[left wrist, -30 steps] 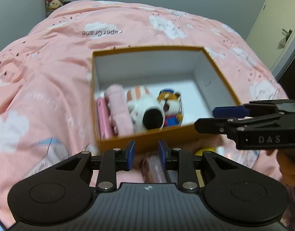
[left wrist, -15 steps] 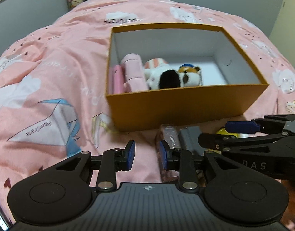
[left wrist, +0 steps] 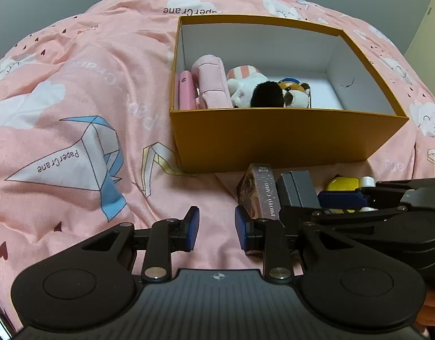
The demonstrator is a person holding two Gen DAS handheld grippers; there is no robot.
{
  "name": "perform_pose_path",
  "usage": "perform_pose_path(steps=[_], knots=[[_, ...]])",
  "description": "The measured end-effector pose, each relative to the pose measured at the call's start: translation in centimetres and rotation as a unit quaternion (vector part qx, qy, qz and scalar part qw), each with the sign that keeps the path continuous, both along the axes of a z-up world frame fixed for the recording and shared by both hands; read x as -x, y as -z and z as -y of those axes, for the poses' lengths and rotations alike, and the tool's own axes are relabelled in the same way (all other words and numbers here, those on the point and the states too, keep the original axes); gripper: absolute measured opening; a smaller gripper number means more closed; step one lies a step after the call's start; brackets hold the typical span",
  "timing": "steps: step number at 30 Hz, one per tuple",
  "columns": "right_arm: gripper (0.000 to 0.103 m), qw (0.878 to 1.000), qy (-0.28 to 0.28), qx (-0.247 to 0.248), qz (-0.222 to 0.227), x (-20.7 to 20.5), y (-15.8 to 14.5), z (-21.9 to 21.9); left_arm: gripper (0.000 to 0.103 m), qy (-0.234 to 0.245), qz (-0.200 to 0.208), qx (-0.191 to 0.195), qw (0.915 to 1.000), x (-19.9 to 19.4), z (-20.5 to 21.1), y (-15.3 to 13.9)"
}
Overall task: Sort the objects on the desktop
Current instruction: 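Close right tool on dark grey box while left tool grasps PHOTO CARD box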
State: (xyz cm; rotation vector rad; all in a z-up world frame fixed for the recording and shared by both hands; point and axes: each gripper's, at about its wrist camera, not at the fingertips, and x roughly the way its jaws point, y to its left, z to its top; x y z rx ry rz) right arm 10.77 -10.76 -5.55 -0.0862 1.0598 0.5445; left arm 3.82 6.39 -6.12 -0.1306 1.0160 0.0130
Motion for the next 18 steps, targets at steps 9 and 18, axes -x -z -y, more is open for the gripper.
perform_pose_path(steps=[9, 18], knots=[[0.042, 1.000, -0.004, -0.011, -0.017, 0.1, 0.2, 0.0, 0.032, -0.004, -0.001, 0.006, 1.0000, -0.2, -0.2, -0.1], [0.040, 0.999, -0.007, -0.035, -0.008, 0.2, -1.3, 0.9, 0.036, 0.010, -0.013, 0.067, 0.9976, -1.0, -0.9, -0.5]])
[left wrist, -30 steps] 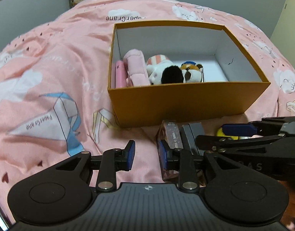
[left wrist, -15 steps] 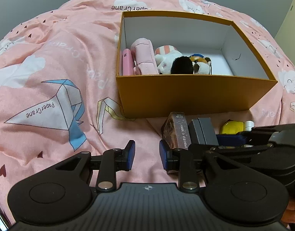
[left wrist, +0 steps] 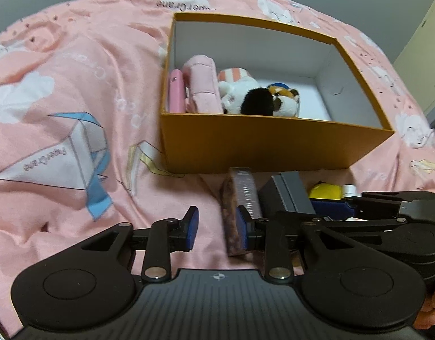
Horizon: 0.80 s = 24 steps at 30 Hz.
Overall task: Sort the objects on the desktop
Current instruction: 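Close right tool on dark grey box while left tool grasps PHOTO CARD box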
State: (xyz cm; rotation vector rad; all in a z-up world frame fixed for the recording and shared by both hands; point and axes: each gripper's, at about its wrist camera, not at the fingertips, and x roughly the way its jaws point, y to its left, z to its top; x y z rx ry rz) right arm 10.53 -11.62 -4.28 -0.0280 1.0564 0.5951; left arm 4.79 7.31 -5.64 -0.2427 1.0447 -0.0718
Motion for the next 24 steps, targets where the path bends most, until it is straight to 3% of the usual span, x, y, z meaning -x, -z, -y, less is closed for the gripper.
perform_pose_path(steps=[7, 11, 13, 17, 20, 24], knots=[[0.040, 1.000, 0.012, -0.016, -0.013, -0.5, 0.0, 0.8, 0.037, 0.012, -0.033, 0.036, 0.9987, -1.7, 0.1, 1.5], [0.040, 0.997, 0.029, -0.055, -0.042, -1.3, 0.6, 2.1, 0.040, 0.006, -0.037, 0.065, 0.9972, -2.4, -0.1, 1.9], [0.040, 0.994, 0.037, -0.079, -0.061, -1.8, 1.0, 2.9, 0.048, 0.003, -0.041, 0.072, 0.9966, -2.7, -0.1, 2.1], [0.040, 0.989, 0.039, -0.109, -0.088, -2.1, 1.4, 3.4, 0.049, -0.011, -0.051, 0.077, 0.9957, -3.3, -0.4, 2.8], [0.039, 0.992, 0.035, -0.097, -0.076, -1.7, 1.2, 3.0, 0.049, -0.018, -0.055, 0.071, 0.9958, -3.8, -0.5, 3.4], [0.039, 0.993, 0.033, -0.094, -0.062, -1.4, 0.6, 3.2, 0.048, -0.025, -0.069, 0.094, 0.9929, -4.1, -0.9, 4.3]])
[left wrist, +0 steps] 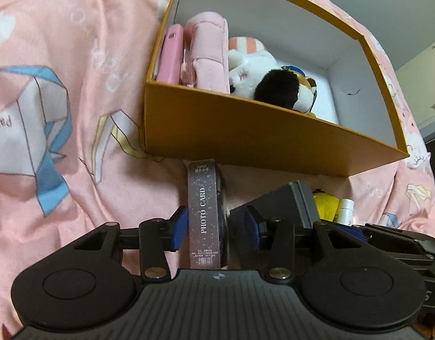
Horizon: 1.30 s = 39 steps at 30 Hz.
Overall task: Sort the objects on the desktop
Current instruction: 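Carry grey box in right tool into box while left tool carries PHOTO CARD box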
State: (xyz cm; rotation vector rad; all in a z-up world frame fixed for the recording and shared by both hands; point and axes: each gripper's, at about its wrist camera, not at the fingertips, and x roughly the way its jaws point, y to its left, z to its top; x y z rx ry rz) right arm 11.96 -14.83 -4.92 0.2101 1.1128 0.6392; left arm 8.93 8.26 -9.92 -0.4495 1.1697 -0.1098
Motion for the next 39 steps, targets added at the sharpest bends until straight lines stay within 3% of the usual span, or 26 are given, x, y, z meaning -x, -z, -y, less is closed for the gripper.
perform_pose_path(steps=[1, 4, 12, 18, 30, 39], knots=[[0.039, 1.000, 0.003, -0.001, 0.003, 0.0, -0.2, 0.2, 0.042, 0.002, 0.002, 0.005, 1.0000, 0.1, 0.0, 0.0], [0.039, 1.000, 0.014, -0.005, 0.012, 0.0, -1.1, 1.0, 0.042, 0.015, 0.011, 0.016, 0.9997, 0.2, 0.5, -0.3], [0.038, 0.998, 0.036, -0.015, 0.057, 0.4, -4.6, 3.1, 0.030, 0.027, -0.001, -0.040, 0.9988, -0.3, 2.4, 0.6], [0.038, 0.996, 0.051, -0.029, 0.072, 0.9, -6.4, 5.1, 0.026, 0.019, 0.011, -0.046, 0.9987, 0.6, 2.3, -0.7], [0.038, 0.988, 0.069, -0.060, 0.123, 0.6, -11.4, 7.5, 0.025, 0.033, 0.101, -0.002, 0.9943, 1.8, 2.6, -10.5], [0.038, 0.982, 0.061, -0.060, 0.168, -4.5, -13.7, 4.2, 0.025, 0.012, 0.166, -0.047, 0.9849, -2.7, 0.9, -15.8]])
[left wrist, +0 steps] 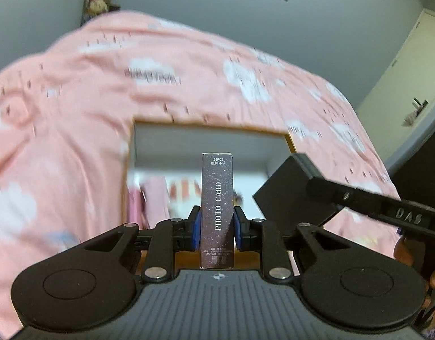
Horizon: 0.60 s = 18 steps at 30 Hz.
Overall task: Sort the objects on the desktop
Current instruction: 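Carry grey box in right tool into box while left tool carries PHOTO CARD box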
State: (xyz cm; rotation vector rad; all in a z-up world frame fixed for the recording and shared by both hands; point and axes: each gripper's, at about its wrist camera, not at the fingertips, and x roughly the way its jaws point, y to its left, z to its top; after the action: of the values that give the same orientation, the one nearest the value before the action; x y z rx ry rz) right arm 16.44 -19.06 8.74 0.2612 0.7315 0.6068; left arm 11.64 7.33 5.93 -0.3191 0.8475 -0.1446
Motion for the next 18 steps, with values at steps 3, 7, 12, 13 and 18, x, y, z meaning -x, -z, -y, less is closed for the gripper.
perform_pose_path(steps=[3, 7, 12, 13, 18], knots=[[0.038, 1.000, 0.000, -0.008, 0.002, -2.9, 0.3, -1.7, 0.025, -0.018, 0.008, -0.011, 0.9997, -3.0, -0.8, -0.4], [0.038, 1.000, -0.001, -0.009, 0.013, -6.6, 1.2, -4.3, 0.025, -0.039, 0.009, -0.033, 0.9987, -6.4, -1.8, 0.3], [0.038, 1.000, -0.006, 0.003, 0.014, -10.3, 3.6, -7.6, 0.025, -0.045, -0.007, -0.041, 0.9981, -9.7, -2.7, 2.8], [0.038, 1.000, -0.006, 0.004, 0.010, -10.9, 4.1, -8.1, 0.025, -0.045, -0.010, -0.047, 0.9978, -10.3, -2.7, 3.4], [0.037, 1.000, -0.004, 0.008, -0.014, -13.1, 6.9, -9.6, 0.025, -0.046, -0.027, -0.063, 0.9966, -11.9, -3.2, 5.6]])
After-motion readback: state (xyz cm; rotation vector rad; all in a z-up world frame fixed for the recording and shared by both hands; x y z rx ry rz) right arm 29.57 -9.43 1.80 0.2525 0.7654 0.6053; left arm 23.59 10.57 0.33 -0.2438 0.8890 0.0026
